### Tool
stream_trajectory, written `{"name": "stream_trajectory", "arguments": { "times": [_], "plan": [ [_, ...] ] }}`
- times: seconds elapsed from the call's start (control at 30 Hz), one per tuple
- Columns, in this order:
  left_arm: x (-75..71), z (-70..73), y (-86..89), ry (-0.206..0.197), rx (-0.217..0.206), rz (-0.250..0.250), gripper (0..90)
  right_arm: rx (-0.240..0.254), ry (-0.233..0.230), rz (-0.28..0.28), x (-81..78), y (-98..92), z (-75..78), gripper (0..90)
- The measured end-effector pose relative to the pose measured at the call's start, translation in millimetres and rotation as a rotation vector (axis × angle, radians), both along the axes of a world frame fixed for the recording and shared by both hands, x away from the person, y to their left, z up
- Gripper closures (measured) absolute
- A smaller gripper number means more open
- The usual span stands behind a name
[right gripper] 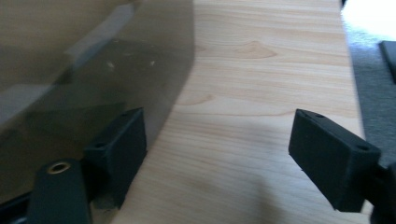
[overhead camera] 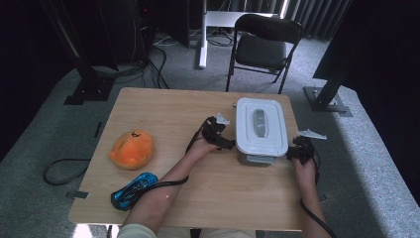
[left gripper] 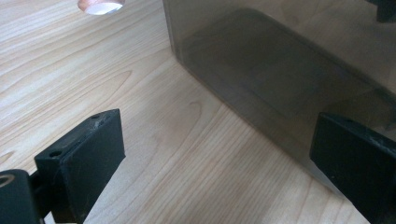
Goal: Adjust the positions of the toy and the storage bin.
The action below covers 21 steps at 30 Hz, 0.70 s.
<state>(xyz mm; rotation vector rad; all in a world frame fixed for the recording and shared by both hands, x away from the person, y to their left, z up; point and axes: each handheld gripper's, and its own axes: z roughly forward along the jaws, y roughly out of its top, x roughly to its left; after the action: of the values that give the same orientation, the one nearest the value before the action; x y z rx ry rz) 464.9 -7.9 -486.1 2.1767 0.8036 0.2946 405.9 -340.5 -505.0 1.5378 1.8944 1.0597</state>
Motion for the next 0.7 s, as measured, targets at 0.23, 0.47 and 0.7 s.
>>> {"name": "stream_trajectory", "arguments": {
  "times": [0.23, 0.47, 0.7],
  "plan": [
    [-9.6, 3.8, 4.1, -0.002, 0.004, -0.01, 3.8, -0.022, 0.005, 0.02, -4.7, 4.6, 0.2, 23.4],
    [-16.3, 6.5, 11.7, -0.005, 0.033, -0.014, 3.8, -0.028, 0.006, 0.051, -11.3, 14.3, -0.6, 24.4],
    [-23.5, 7.2, 21.4, -0.01, 0.041, -0.008, 3.8, -0.035, 0.016, 0.087, -13.9, 23.0, 1.8, 25.0]
  ]
}}
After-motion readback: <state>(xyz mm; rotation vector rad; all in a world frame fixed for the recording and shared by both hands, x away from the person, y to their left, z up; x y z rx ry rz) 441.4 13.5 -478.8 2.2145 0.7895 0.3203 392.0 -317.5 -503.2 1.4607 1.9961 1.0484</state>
